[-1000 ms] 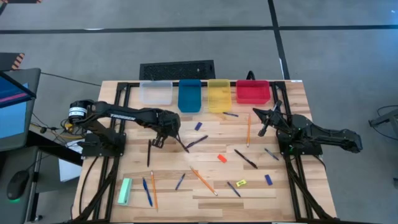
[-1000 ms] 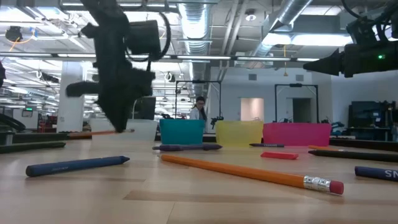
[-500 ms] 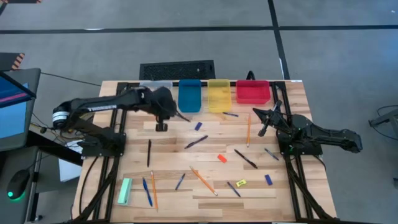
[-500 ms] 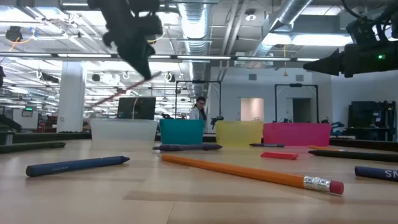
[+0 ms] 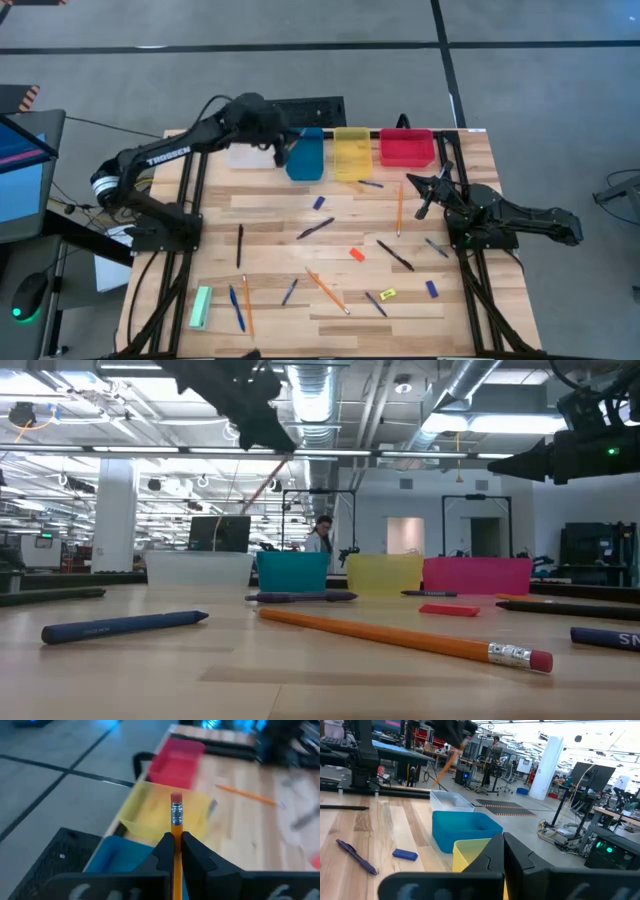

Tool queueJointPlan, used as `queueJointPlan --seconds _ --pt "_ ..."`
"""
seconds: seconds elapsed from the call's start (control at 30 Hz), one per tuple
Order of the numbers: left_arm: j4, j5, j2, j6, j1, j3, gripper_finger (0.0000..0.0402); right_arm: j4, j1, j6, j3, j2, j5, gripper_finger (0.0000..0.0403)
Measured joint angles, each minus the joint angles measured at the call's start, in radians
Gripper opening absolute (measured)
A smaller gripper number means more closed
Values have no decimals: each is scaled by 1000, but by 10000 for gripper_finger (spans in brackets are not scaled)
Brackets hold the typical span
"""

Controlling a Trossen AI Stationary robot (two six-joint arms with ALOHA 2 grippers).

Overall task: Sort crayons/erasers/pens/pencils in bins
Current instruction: Put the orange pencil into the blue bin

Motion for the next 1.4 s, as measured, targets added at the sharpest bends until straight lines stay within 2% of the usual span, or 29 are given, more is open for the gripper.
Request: queueJointPlan --seconds 0.2,0.27,0.37,0.53,1.1,1.4 --pt "218 3 119 -238 97 0 4 0 0 0 0 0 0 17" --pt "261 35 164 -309 135 0 4 0 0 0 0 0 0 17" --pt "344 99 231 -356 176 0 4 0 0 0 0 0 0 15" --pt "440 106 334 -391 194 12 4 0 0 0 0 0 0 17" --pt "354 72 603 -359 186 212 4 0 0 0 0 0 0 16" --pt "155 85 620 -309 186 277 4 0 0 0 0 0 -1 17"
